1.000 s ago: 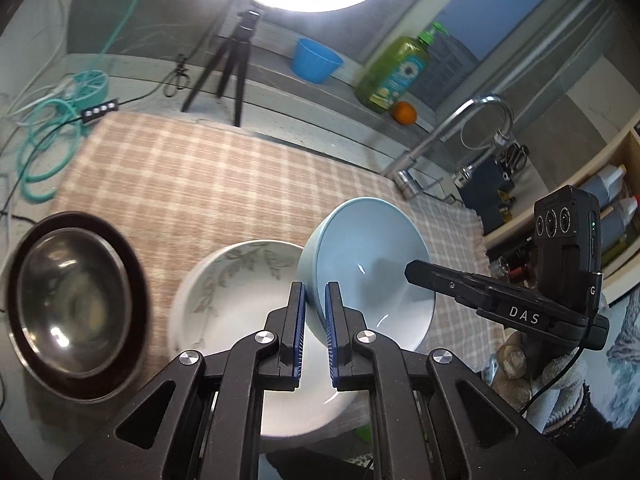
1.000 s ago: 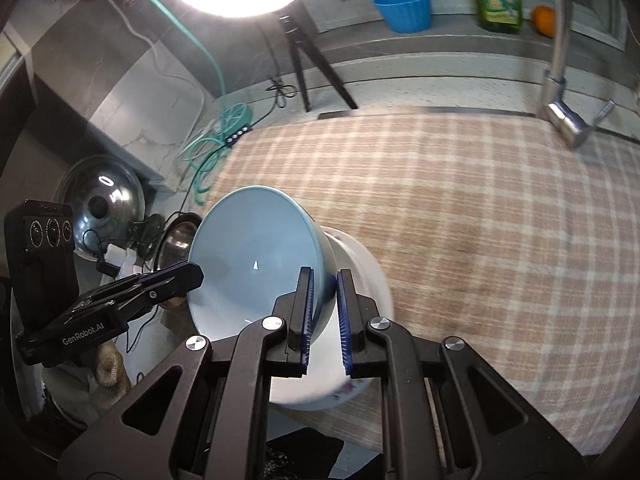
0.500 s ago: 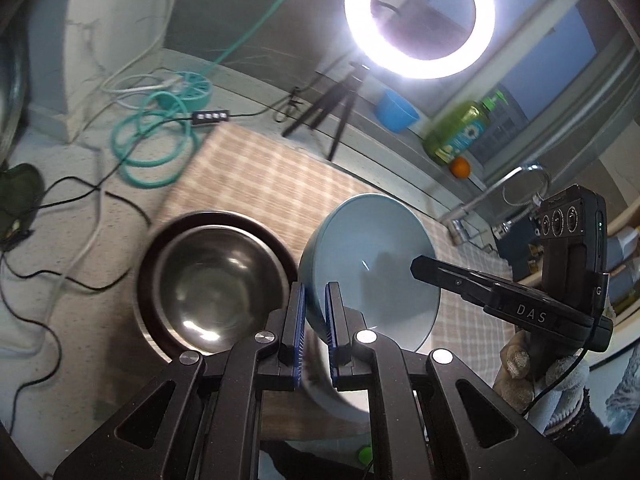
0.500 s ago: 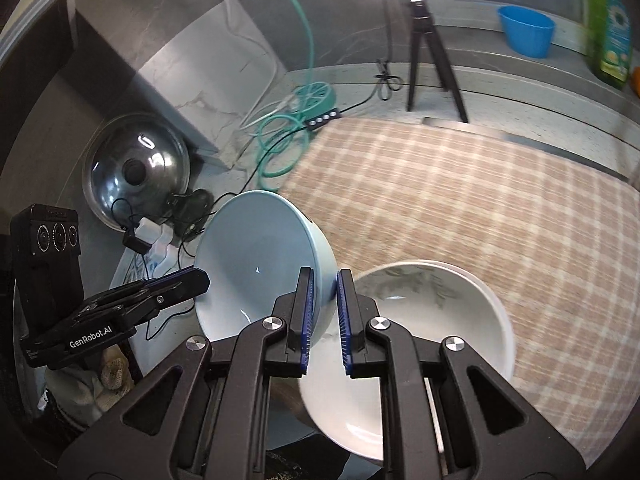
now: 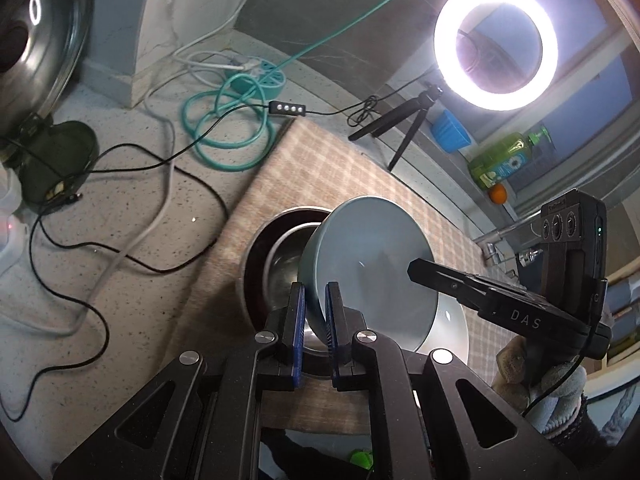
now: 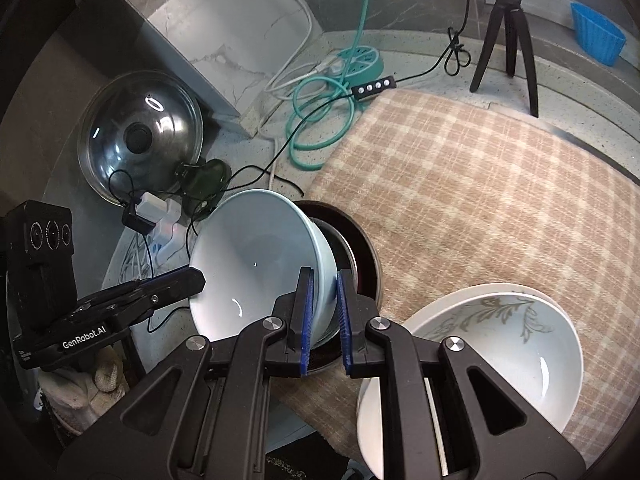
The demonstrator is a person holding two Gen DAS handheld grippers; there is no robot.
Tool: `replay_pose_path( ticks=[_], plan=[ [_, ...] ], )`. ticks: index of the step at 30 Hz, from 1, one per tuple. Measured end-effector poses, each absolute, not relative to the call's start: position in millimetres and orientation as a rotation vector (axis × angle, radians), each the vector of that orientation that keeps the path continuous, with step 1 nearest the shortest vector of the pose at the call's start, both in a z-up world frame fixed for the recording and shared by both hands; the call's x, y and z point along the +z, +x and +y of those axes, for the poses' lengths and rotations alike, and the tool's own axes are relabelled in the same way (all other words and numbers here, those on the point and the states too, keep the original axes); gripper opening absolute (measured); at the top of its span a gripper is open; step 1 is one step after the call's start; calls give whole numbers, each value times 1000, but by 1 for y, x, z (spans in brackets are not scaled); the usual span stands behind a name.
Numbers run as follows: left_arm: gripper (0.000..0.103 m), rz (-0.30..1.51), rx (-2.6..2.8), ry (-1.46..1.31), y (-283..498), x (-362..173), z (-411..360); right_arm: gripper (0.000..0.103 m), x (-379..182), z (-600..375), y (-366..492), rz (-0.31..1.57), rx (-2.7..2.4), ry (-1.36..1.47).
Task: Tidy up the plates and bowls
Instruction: 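Lower the pale blue bowl into the nested steel bowls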
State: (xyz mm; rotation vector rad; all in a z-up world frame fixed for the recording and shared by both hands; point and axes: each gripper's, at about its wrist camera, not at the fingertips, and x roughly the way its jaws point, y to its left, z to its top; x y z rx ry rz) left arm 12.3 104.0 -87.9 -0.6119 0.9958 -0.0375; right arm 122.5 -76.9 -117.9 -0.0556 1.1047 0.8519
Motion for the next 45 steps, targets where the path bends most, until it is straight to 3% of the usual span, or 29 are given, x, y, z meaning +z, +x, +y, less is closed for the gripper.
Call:
replay_pose_path(
  ticks=[31, 34, 36, 38, 43, 45],
  plan=[
    [8, 1086, -30, -626, 23, -114, 113, 14, -145, -60, 134, 1173, 810, -86],
    [8, 1078, -29, -617, 22, -110, 113, 20, -143, -61, 134, 1167, 822, -81],
    [8, 1071, -26, -607, 22, -108, 112, 31, -140, -61, 132, 1154, 824, -82],
    [10, 1065, -25, -602, 22, -106, 112, 36, -136, -61, 131, 1137, 826, -88],
    [10, 1047, -16, -590, 19, -100, 114, 38, -130, -65, 130, 1115, 825, -82],
    [10, 1033, -15, -593, 18, -97, 116, 44, -128, -69, 130, 1109, 826, -66]
  ],
)
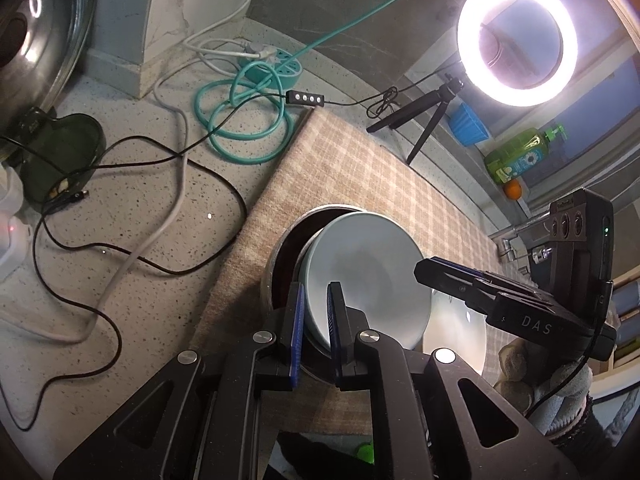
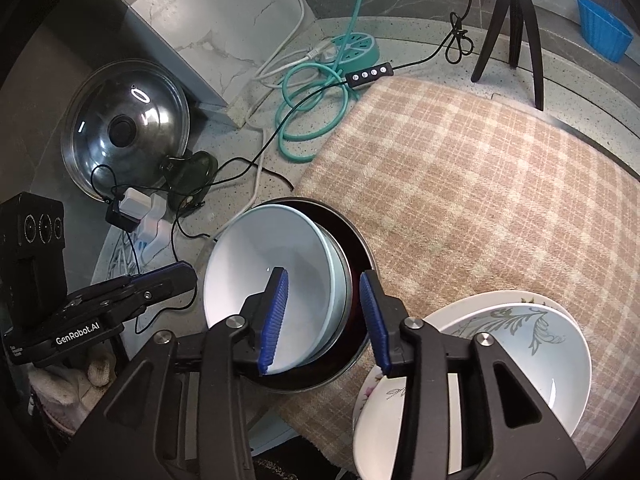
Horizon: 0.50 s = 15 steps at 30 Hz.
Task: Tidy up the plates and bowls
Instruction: 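Lower the pale blue bowl into the nested steel bowls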
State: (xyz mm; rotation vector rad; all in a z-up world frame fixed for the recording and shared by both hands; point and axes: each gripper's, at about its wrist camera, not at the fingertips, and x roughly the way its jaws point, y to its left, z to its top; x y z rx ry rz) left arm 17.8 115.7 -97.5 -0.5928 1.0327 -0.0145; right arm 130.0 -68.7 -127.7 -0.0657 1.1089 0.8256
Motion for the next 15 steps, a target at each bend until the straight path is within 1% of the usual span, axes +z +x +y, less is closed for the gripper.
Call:
replay_pose_path(
  ticks=[1, 2, 4, 9, 15],
  plan=[
    [10, 1028, -10, -587, 17, -96, 117, 45, -127, -70, 130, 1106, 823, -60],
    [16, 1023, -3, -577, 17, -94, 117, 45, -126, -73, 131, 1102, 821, -52],
    [23, 1011, 11, -566, 14, -92, 119, 45, -124, -78, 131, 1096, 820, -37],
    [23, 1012, 36, -574, 11, -97, 130, 45, -121, -97, 137, 1089, 793, 3],
    [23, 1030, 59, -582, 7, -106, 135, 45, -131, -116, 145, 1115, 750, 30]
  ],
)
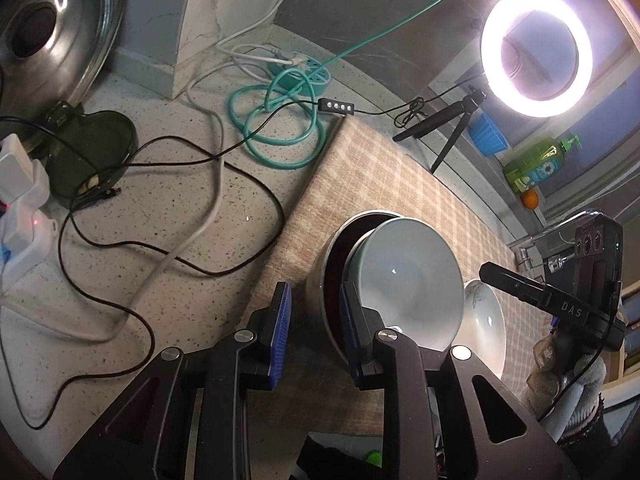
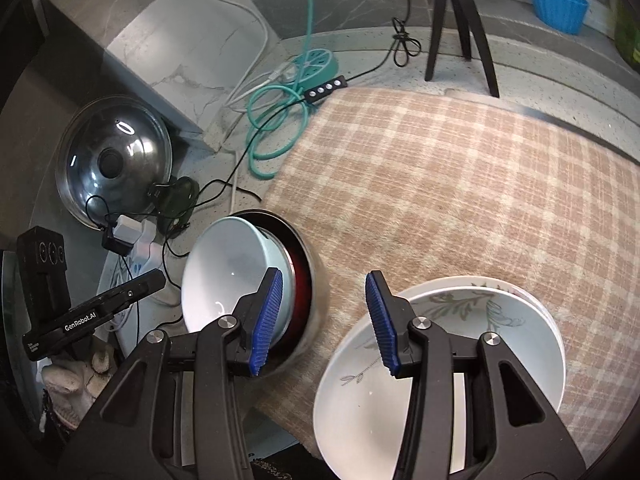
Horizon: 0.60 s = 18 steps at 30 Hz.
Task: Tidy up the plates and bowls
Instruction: 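Lower the pale blue bowl into the nested steel bowls, then grip the rims of the nested bowl stack with both grippers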
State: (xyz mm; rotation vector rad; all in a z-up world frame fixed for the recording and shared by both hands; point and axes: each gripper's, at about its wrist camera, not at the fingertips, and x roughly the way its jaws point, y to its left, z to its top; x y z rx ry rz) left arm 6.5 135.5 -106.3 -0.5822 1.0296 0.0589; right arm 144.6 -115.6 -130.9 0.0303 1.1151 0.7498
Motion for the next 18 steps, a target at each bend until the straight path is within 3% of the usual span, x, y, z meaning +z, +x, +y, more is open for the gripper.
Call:
replay_pose_path(
  ticks=[10, 18],
  plan=[
    [23, 1049, 43, -598, 6, -116, 133, 44, -151, -118, 146, 1177, 764, 61],
    [20, 1062, 33, -598, 9, -122, 129, 31, -158, -107, 142, 1201, 779, 38]
  ],
)
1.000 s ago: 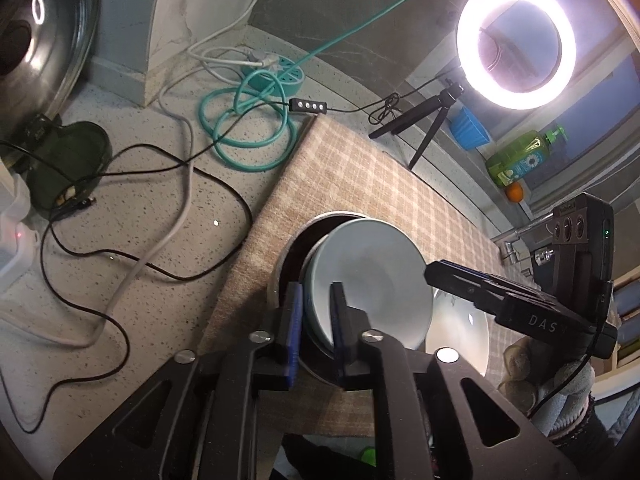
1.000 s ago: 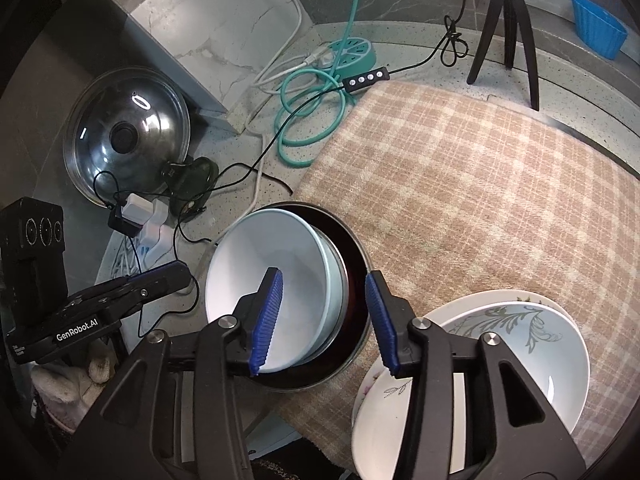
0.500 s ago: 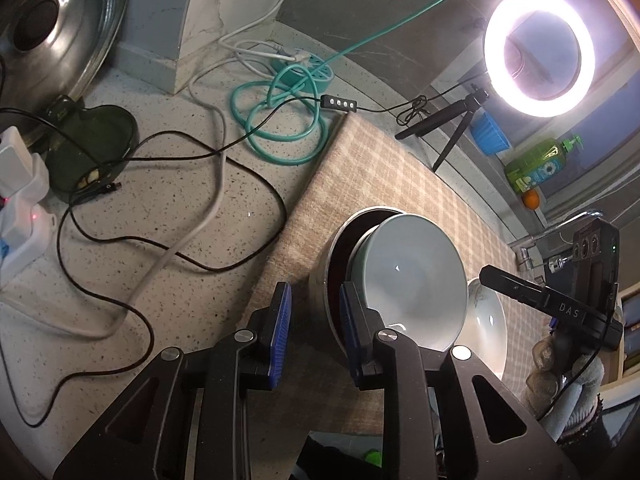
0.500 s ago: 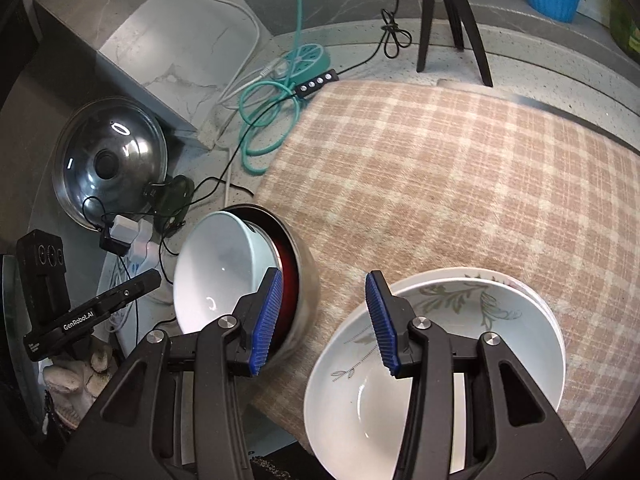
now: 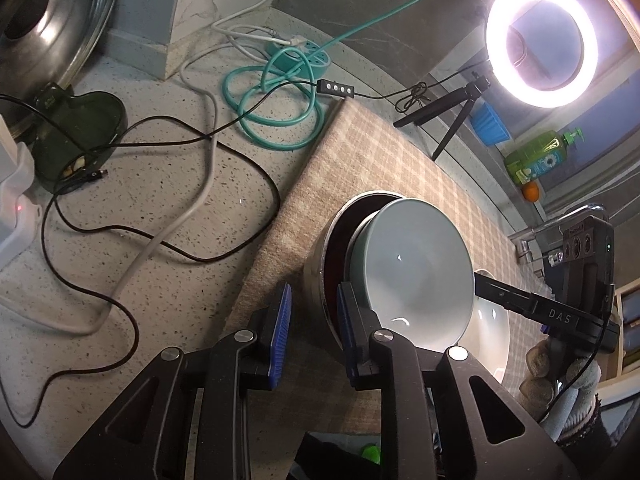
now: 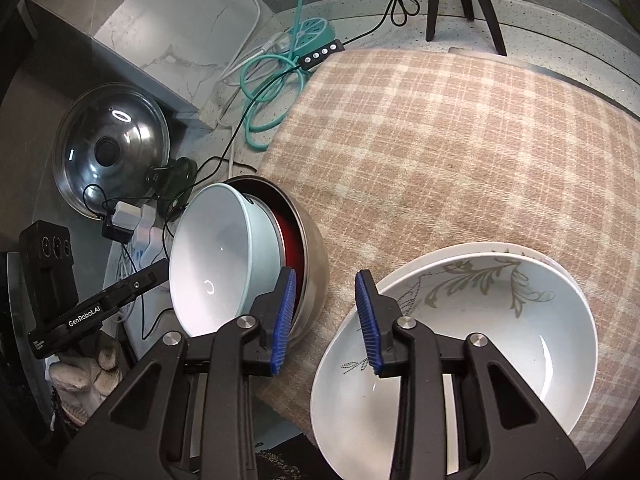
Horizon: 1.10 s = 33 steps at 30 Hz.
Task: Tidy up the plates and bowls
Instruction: 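Grip the rims of the nested bowl stack with both grippers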
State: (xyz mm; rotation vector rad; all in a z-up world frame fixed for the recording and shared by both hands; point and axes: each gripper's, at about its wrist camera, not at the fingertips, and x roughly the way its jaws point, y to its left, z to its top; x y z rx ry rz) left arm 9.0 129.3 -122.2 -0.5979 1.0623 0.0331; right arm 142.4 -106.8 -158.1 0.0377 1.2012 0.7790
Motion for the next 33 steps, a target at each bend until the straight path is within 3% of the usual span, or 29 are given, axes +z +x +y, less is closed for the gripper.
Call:
replay_pose_path(
  ticks=[9, 33],
  plan=[
    [15, 1076, 25, -594, 12, -127, 126, 18, -166, -96, 143, 1226, 788, 24],
    [10, 1099, 4, -567, 19, -135, 119, 13, -171, -85, 141, 1222, 787, -8]
  ],
)
